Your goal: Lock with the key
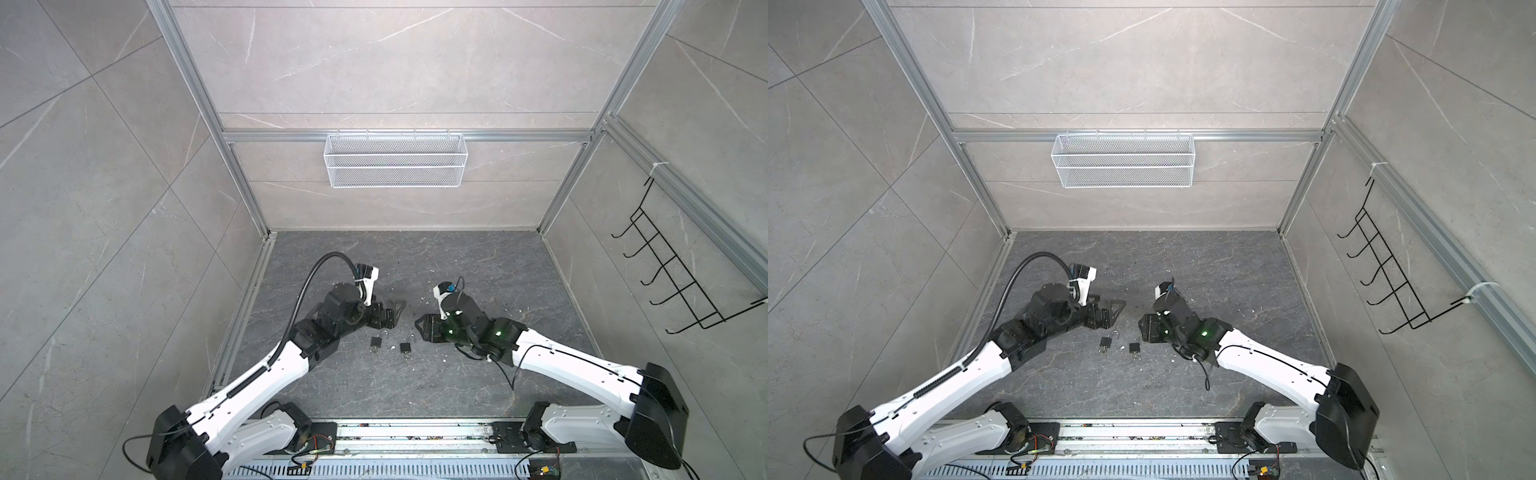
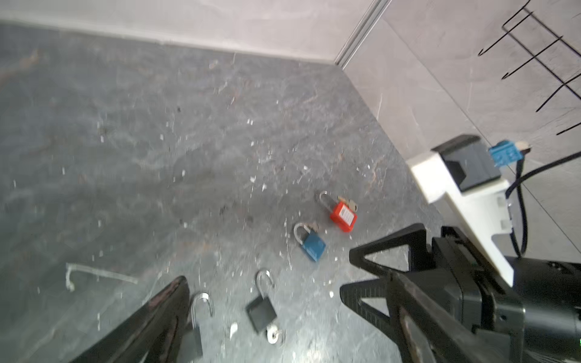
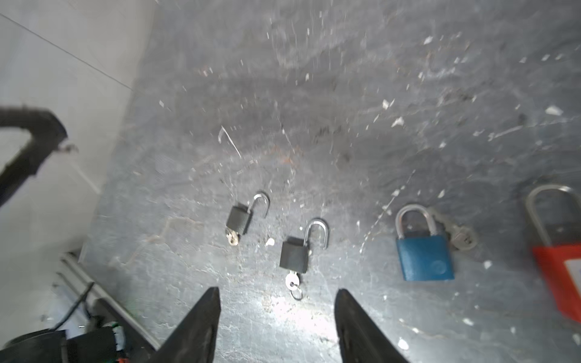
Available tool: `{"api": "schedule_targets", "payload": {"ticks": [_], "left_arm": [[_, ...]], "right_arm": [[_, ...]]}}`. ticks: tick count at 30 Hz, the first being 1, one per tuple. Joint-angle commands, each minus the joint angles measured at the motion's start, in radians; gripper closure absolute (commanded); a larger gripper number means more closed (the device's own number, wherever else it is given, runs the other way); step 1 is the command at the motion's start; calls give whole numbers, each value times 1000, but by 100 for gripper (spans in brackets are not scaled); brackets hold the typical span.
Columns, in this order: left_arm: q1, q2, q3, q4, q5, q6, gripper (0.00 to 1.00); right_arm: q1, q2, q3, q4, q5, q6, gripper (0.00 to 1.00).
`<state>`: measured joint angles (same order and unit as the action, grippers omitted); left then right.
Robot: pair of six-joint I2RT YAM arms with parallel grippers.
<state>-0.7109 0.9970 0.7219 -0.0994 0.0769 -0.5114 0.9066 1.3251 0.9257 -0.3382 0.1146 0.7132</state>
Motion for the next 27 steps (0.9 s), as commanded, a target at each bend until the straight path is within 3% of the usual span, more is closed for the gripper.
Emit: {"api": "schedule_targets", "payload": {"ticks": [1,6,10,15,27], "left_arm": [[2,-68,-124,95,-27,-170,2],[2,-167,-242,91,-110,-245,2],[2,-234,-324,150,-121,-288,2],[5,-280,-336,118,-154,-277,2],[10,-275,-358,146,-117,-284,2]], "right_arm": [[71,101,79,-130,182,25,33],[106,266,166,-205,204,119,32],[110,345,174,-164,165,155,43],[112,413,200,-151,152,169,46],[113,547,268,-133,98,160,47]]}}
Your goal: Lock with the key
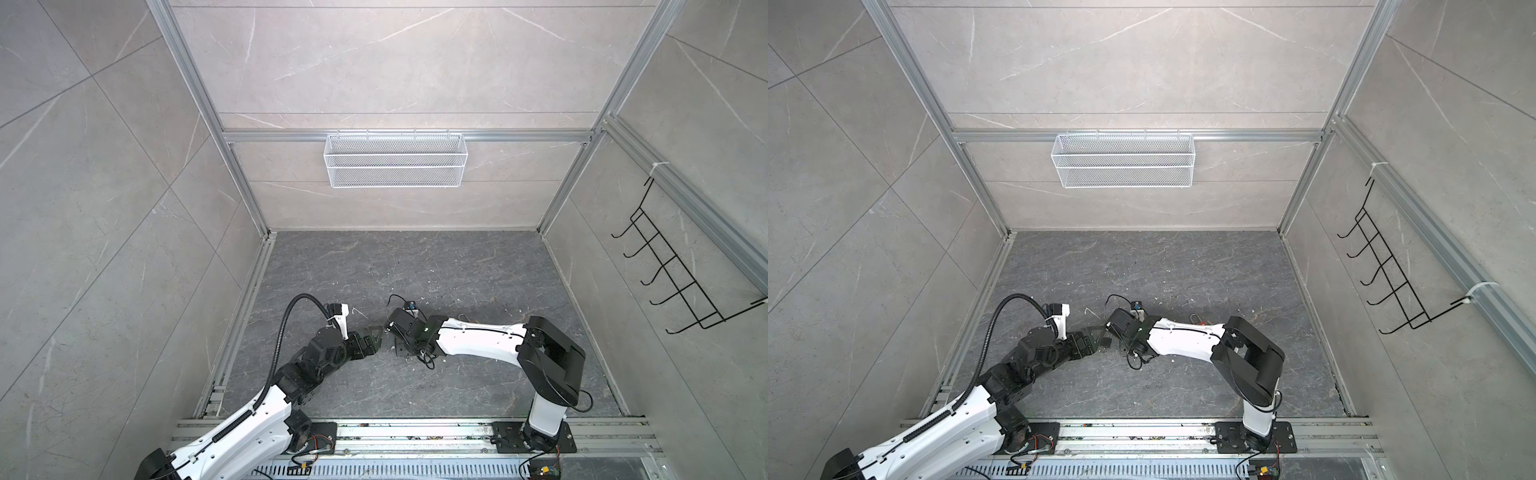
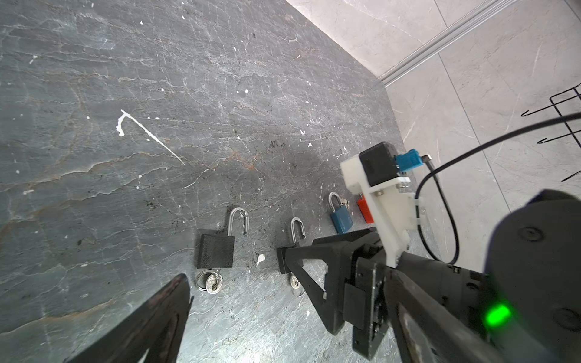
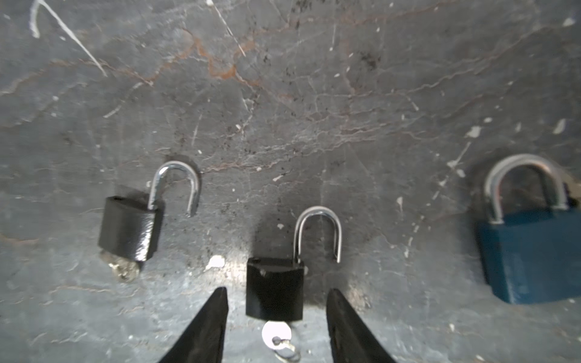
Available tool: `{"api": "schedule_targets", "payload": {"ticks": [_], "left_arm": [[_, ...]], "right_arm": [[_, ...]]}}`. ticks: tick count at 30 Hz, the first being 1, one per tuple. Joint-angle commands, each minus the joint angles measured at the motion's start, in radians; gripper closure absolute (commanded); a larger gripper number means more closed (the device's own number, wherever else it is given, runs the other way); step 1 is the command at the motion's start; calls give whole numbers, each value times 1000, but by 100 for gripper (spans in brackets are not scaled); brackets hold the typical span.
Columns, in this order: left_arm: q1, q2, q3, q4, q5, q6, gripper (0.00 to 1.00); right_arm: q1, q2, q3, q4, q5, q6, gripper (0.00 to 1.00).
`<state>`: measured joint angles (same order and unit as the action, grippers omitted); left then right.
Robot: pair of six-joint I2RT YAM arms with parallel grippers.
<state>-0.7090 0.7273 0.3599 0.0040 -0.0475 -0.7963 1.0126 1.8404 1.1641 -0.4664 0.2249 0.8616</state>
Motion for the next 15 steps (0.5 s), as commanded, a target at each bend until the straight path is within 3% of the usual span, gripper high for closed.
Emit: {"api": "schedule_targets", "payload": {"ticks": [1,15], "left_arm": [[9,-1,8,40,9,6,2],[17,29,11,53,31,26,2]], "right_arm": [[7,40,35,-10,-12,13,47],[8,82,46,-30,-18,10,54]]}}
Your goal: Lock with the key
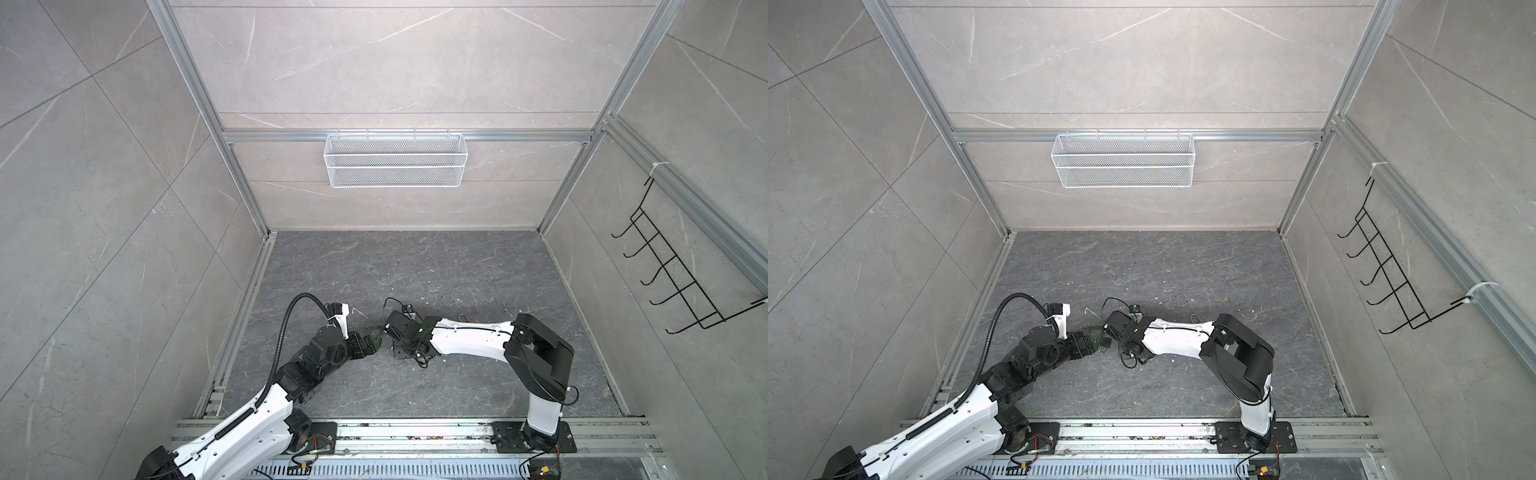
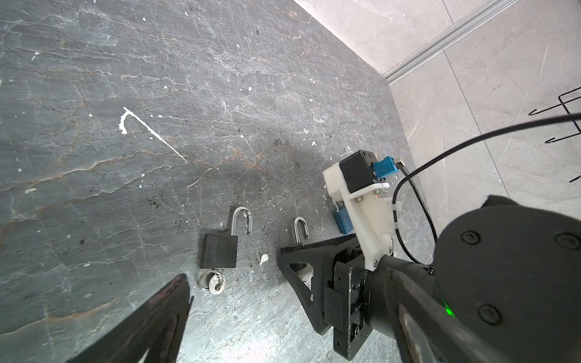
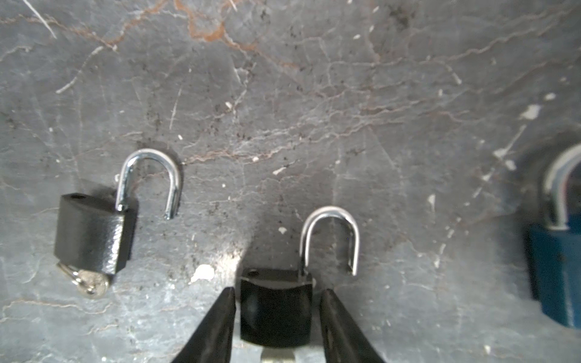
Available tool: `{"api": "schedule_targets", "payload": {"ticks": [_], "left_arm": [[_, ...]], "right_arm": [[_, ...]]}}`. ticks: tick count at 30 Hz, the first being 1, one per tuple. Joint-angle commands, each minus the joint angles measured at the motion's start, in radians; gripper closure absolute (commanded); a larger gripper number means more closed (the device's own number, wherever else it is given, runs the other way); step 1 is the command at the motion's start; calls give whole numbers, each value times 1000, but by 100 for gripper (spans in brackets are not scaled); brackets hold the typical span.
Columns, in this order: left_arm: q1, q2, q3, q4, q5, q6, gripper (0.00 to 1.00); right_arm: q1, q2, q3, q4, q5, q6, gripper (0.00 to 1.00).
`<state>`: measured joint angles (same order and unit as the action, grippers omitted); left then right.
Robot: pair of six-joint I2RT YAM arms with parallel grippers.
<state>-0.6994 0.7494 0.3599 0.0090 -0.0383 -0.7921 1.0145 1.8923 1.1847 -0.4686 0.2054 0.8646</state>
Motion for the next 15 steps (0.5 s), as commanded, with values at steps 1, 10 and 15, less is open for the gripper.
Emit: {"api": "schedule_targets", "payload": {"ticks": [1,10,15], "left_arm": [[9,9,12,49,23,23,2],[12,21,10,64,35,32,2],[15,22,2,70,33,30,2]], "right_arm": [[6,33,26,-32,3,7,54],[7,48,26,-64,22,-2,59],[7,51,18,-79,26,-7,62]]}}
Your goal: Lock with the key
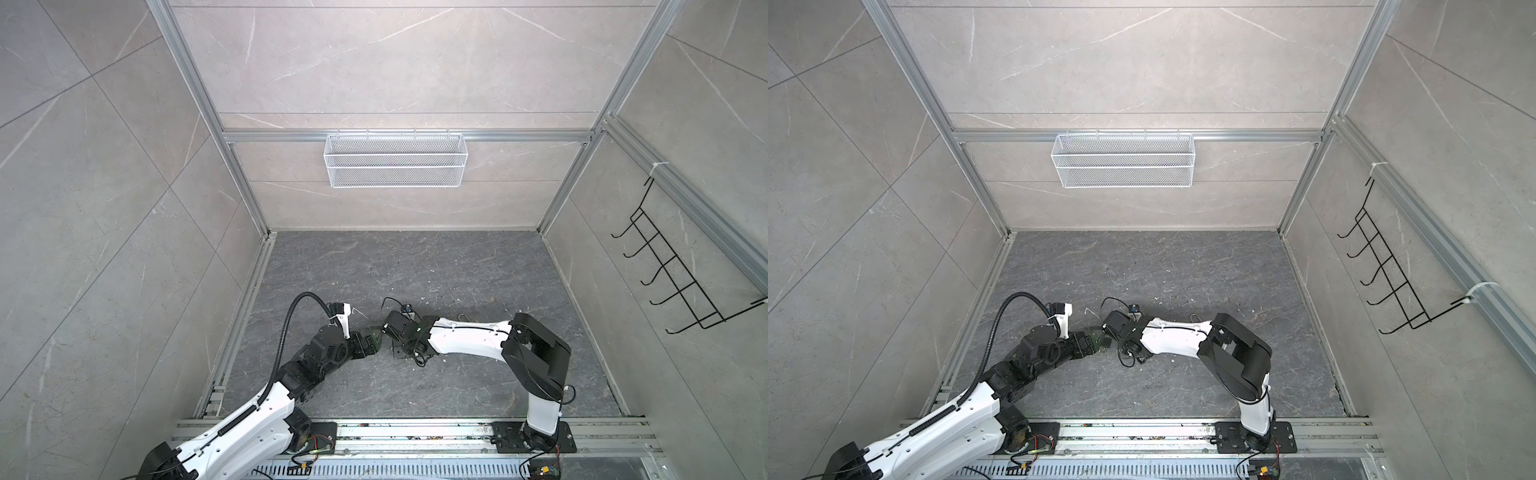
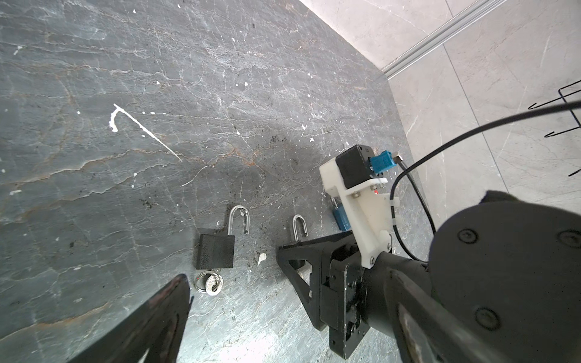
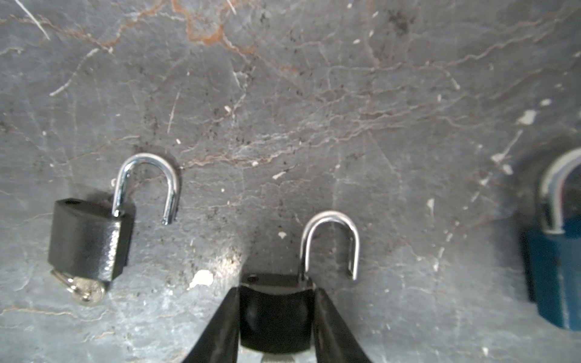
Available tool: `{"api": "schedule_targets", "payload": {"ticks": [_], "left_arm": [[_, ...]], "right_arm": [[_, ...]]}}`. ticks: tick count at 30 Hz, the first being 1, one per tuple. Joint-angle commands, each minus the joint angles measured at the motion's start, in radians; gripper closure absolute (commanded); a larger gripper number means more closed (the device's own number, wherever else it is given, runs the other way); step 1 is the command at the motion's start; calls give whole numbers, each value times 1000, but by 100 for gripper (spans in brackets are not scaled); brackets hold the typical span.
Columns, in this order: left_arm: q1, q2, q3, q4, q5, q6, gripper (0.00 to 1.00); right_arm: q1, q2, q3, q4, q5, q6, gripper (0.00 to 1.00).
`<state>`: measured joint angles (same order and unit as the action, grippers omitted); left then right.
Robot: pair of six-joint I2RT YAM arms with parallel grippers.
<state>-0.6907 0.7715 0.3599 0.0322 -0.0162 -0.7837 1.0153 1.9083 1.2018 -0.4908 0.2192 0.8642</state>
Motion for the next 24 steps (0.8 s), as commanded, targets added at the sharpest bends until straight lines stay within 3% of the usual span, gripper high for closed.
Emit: {"api": "schedule_targets", "payload": {"ticks": [1,10,16,24], "left_arm": [[8,0,0,49,11,20,2],[17,19,-39,96,-7,-7,2],[28,134,-13,141,27,29,3],[33,352,102,259,160,42,4]], "right_arm": [[6,34,-3,-58,15,-7,62],[2,-46,-67,0,7,-49,70],[-40,-162,-134,107,-65,-202,72],[-63,-356,-233,185,-130,-413,76]]}}
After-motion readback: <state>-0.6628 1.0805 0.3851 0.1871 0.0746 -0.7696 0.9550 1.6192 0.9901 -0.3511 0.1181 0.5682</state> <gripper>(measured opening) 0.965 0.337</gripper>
